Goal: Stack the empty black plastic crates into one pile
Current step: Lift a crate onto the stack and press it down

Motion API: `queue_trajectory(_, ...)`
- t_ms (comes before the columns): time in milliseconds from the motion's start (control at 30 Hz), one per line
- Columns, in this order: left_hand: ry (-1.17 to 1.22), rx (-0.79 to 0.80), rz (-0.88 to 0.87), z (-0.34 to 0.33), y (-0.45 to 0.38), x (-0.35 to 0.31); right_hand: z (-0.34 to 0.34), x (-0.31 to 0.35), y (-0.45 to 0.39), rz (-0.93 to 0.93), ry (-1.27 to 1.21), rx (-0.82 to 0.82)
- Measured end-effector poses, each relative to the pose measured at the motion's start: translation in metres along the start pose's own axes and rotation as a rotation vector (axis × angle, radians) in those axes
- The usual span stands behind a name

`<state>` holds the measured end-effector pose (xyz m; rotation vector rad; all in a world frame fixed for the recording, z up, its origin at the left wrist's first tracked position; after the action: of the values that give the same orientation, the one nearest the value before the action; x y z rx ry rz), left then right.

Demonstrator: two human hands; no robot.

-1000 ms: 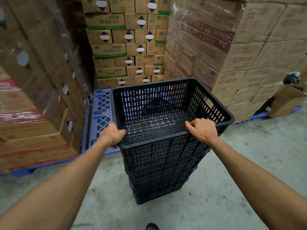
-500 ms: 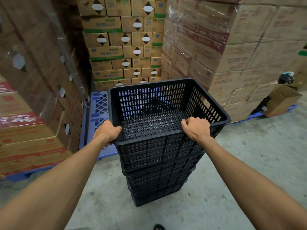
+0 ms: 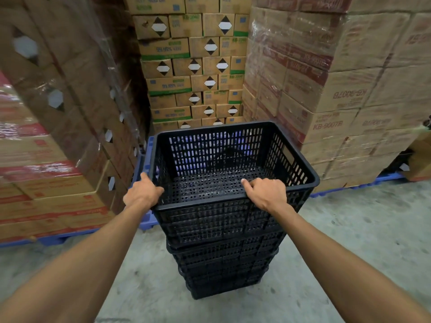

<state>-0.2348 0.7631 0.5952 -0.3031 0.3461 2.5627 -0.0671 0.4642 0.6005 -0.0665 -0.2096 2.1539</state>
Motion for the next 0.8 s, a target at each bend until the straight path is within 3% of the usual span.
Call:
queue_trajectory(100,0.028,0.011,-0.028,-0.002,0.004,-0.004,-0.001,-0.002,0.0,0.037,-0.075,0.107)
queue_trajectory(300,0.149,0.004,0.016,-0.012,0.015,-0.005,-0.001,-0.003,0.003,0.18,-0.159,0.14)
queue_trajectory(467,0.037,-0.225,-0.052,-0.002,0.034,-0.033,0.015,-0.016,-0.006,0.273,-0.641,0.224)
queue_trajectory(567,0.084,-0.278,-0.149,-0.003,0.044,-0.075,0.029,-0.037,-0.008,0.316,-0.654,0.137)
queue_trajectory(800,0.197,-0.2,-0.411,-0.034,0.088,-0.223,0.043,-0.121,-0.022,0.133,-0.542,0.01)
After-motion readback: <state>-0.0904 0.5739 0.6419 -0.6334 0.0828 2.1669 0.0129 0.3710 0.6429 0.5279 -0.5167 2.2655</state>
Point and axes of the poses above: each hand's wrist, its own y-axis away from the middle knuckle, its own z-axis out of the back of the hand, x = y × z, the point moved 7 cm from there along -y, towards the middle knuckle, and after that the axes turned 3 degrees about -x, right-handed, at the moved point
